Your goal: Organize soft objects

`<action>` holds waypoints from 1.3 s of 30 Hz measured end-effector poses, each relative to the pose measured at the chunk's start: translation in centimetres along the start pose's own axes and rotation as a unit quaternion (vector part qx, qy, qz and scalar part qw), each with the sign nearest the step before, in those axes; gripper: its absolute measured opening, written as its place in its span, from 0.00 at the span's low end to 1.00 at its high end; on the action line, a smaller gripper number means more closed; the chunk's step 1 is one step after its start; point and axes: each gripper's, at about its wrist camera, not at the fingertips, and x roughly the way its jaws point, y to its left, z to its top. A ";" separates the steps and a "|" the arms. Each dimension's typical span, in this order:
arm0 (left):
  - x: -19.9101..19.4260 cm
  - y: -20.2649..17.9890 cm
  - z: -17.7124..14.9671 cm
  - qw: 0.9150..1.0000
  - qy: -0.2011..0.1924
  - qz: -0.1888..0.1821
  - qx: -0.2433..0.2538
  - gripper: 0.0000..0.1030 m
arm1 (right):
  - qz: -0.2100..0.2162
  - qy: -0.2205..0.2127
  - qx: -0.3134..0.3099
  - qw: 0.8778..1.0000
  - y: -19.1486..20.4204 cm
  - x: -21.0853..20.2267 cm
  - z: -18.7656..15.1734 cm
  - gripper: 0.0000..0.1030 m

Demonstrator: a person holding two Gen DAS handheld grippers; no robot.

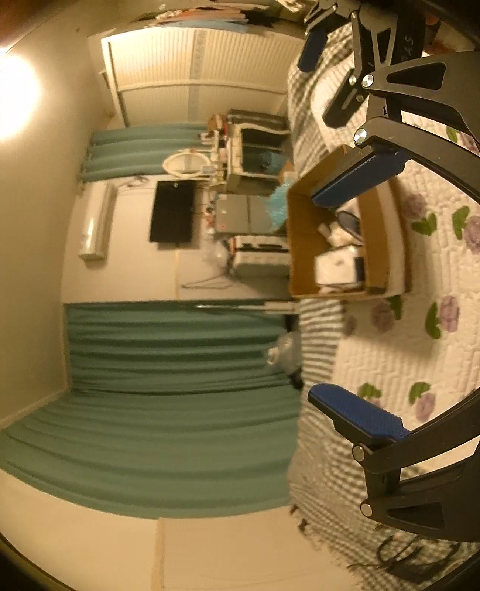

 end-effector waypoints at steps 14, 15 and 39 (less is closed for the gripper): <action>-0.2 0.3 -1.0 1.000 0.020 -0.009 -0.010 0.95 | 0.008 -0.011 0.022 1.000 -1.1 -1.4 0.8 1.00; -0.1 0.2 -1.0 1.000 0.019 -0.007 -0.006 0.95 | 0.007 -0.011 0.022 1.000 -1.2 -1.5 0.9 1.00; -0.2 0.6 -1.3 0.999 0.028 -0.016 -0.015 0.95 | 0.000 -0.008 0.016 1.000 -0.7 -1.6 0.9 1.00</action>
